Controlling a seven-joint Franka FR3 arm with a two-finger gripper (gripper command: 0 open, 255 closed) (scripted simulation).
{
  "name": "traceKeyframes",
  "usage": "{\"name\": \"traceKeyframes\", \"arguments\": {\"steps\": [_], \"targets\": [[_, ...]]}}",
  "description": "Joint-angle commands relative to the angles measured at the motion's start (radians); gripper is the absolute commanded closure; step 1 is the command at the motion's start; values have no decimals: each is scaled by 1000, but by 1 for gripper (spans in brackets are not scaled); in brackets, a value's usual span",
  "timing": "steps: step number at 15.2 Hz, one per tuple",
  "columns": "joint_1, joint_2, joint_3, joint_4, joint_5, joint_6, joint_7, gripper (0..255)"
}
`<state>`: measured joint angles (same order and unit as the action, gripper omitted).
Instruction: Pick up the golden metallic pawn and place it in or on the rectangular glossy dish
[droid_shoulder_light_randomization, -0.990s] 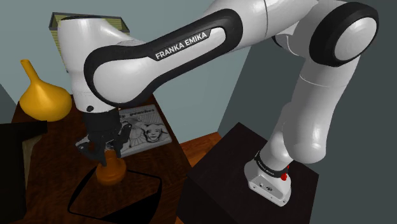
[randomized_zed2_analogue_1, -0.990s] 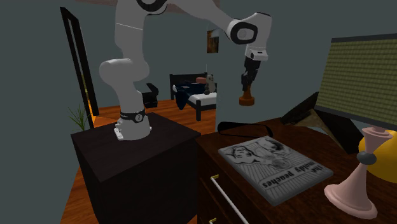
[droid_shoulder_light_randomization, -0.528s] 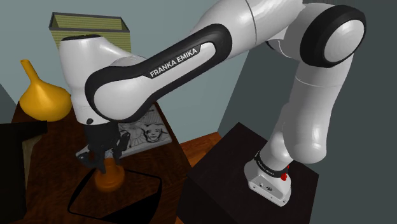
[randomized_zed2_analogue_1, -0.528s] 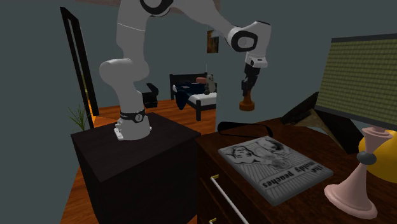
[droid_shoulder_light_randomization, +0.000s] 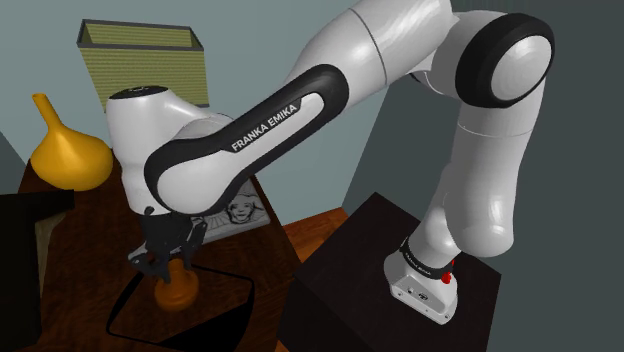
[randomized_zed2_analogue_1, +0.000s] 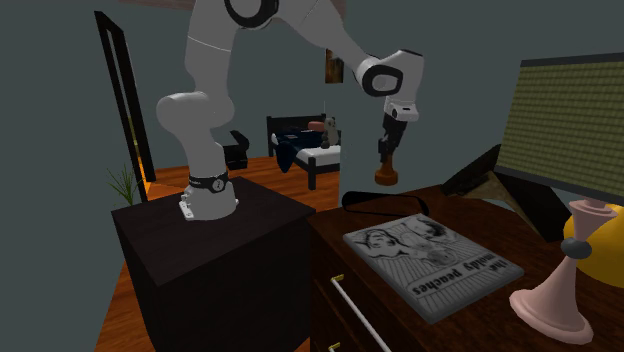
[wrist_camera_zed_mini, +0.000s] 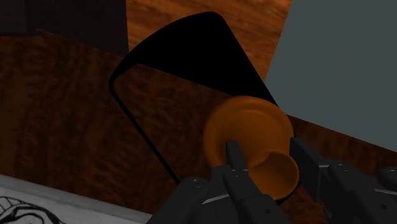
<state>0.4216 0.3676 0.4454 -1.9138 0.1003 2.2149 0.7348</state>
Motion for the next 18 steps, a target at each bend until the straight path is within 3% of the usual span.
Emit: {"name": "traceKeyframes", "arguments": {"steps": [1, 6, 14, 15, 18], "targets": [[3, 17, -3, -6, -6, 23, -1, 255], [12, 63, -13, -21, -21, 81, -2, 255], [12, 63, -13, -21, -21, 81, -2, 255], [12, 63, -13, -21, -21, 81, -2, 0], [12, 63, -13, -21, -21, 81, -2, 0]]}}
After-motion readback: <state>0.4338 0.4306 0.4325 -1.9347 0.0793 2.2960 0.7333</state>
